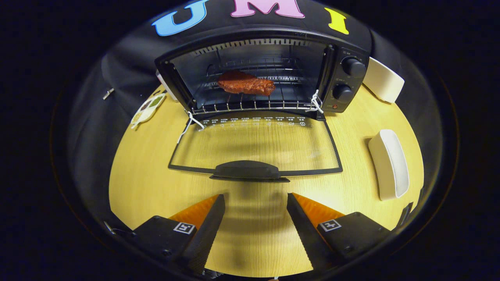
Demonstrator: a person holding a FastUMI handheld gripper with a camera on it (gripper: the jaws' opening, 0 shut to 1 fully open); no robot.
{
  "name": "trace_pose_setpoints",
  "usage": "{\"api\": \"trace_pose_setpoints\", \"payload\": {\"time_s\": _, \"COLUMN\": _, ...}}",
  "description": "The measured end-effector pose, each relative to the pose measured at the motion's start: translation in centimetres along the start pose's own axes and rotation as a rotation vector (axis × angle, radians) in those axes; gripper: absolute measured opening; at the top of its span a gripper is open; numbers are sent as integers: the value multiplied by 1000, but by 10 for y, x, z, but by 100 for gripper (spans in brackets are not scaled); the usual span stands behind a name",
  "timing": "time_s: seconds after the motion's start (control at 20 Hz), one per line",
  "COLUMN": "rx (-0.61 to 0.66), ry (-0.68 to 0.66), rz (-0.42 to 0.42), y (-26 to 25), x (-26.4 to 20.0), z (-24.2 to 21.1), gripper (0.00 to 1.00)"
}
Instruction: Open the toaster oven, put the food inside, and close the toaster oven door.
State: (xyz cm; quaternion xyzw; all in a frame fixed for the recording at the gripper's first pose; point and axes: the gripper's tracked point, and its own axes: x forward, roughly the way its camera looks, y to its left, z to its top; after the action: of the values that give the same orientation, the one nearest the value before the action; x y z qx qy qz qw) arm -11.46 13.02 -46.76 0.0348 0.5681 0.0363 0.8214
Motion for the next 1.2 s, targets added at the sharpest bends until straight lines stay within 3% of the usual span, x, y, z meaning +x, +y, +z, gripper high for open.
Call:
{"api": "trace_pose_setpoints", "payload": {"time_s": 0.6, "rx": 32, "ry": 25, "rz": -110, "y": 3, "x": 30, "z": 11, "gripper": 98}}
{"api": "trace_pose_setpoints", "payload": {"time_s": 1.2, "rx": 22, "ry": -64, "rz": -55, "y": 6, "x": -9, "z": 26, "gripper": 98}}
